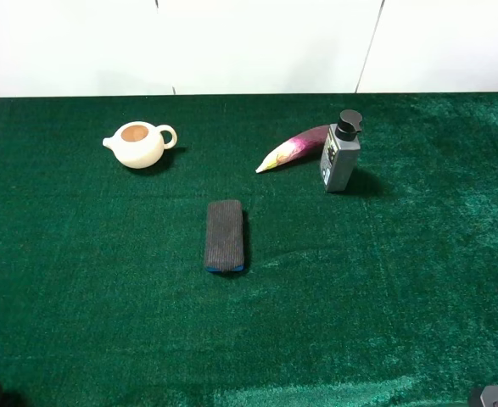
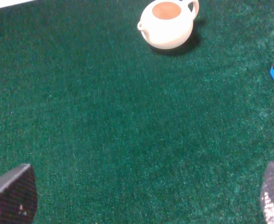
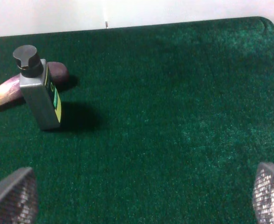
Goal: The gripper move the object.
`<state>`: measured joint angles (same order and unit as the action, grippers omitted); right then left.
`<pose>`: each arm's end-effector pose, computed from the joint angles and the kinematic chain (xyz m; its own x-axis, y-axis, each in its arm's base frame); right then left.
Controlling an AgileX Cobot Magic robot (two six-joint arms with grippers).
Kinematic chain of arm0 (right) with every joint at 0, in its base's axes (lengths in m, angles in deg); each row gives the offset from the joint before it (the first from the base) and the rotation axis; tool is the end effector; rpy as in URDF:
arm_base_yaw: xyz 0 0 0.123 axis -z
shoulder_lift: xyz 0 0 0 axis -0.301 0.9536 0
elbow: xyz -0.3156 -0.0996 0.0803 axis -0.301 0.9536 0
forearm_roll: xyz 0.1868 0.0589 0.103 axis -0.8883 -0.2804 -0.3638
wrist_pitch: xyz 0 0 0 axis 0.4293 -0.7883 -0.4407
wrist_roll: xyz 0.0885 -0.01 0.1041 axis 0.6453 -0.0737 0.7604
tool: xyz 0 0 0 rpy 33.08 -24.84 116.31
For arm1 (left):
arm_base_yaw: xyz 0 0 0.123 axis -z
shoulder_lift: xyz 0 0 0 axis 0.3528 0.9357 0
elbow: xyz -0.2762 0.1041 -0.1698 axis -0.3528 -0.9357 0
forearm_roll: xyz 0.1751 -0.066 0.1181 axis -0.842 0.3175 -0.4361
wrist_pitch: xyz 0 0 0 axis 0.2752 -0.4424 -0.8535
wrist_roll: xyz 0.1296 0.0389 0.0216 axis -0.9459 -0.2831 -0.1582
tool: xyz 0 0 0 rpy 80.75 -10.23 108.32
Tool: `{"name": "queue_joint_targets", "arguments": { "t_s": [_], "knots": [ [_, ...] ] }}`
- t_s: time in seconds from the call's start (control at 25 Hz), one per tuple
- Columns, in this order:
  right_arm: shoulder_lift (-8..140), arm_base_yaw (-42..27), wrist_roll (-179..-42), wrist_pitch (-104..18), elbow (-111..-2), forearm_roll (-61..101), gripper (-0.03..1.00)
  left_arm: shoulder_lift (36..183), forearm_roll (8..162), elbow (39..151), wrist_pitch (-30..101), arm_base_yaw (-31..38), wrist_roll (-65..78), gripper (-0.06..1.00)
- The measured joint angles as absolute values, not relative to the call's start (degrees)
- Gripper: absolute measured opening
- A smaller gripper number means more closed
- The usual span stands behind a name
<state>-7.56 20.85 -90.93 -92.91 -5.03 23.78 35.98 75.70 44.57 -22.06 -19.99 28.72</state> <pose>-0.0454 0.0117 0.2445 -0.4206 0.0062 -0.9072 -0.0099 0.9999 0.0114 -0.0492 -0.0082 0.2422 -0.4309 0.1751 -0.8853 0.1443 0.9817 0.1240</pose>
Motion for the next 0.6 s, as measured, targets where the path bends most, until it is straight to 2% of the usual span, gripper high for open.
{"name": "queue_joint_targets", "arguments": {
  "t_s": [0.6],
  "knots": [
    [-7.6, 20.9, -90.9, -92.9, -5.0, 23.8, 0.69, 36.0, 75.7, 44.6, -22.1, -20.0, 28.7, 0.97]
  ]
}}
